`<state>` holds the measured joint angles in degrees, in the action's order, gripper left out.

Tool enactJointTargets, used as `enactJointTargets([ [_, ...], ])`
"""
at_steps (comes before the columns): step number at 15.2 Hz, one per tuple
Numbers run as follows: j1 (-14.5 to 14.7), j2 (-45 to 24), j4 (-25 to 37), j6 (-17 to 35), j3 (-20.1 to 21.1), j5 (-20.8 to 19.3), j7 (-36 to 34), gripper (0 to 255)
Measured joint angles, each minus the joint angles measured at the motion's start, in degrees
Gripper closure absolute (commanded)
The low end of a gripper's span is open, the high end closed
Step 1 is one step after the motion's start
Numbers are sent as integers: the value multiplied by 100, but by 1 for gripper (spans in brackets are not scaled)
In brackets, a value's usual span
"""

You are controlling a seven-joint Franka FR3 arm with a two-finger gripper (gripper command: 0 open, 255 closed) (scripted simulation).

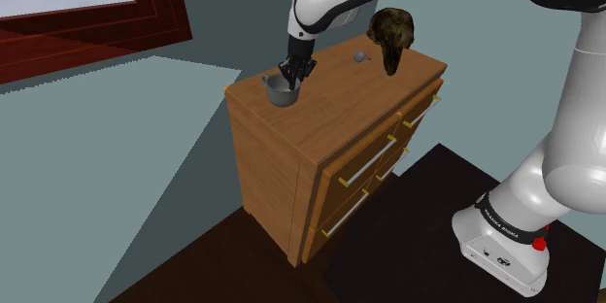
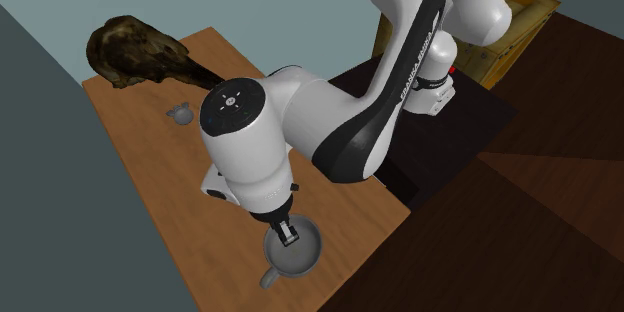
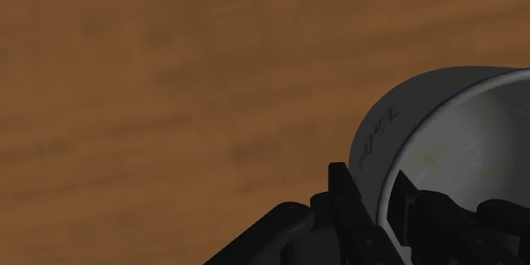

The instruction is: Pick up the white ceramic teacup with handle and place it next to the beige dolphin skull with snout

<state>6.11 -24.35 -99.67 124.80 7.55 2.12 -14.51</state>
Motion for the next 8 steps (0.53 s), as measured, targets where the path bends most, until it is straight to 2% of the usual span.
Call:
enactJointTargets([
  [8,-6,98,101,-203,4,7,-6,255],
])
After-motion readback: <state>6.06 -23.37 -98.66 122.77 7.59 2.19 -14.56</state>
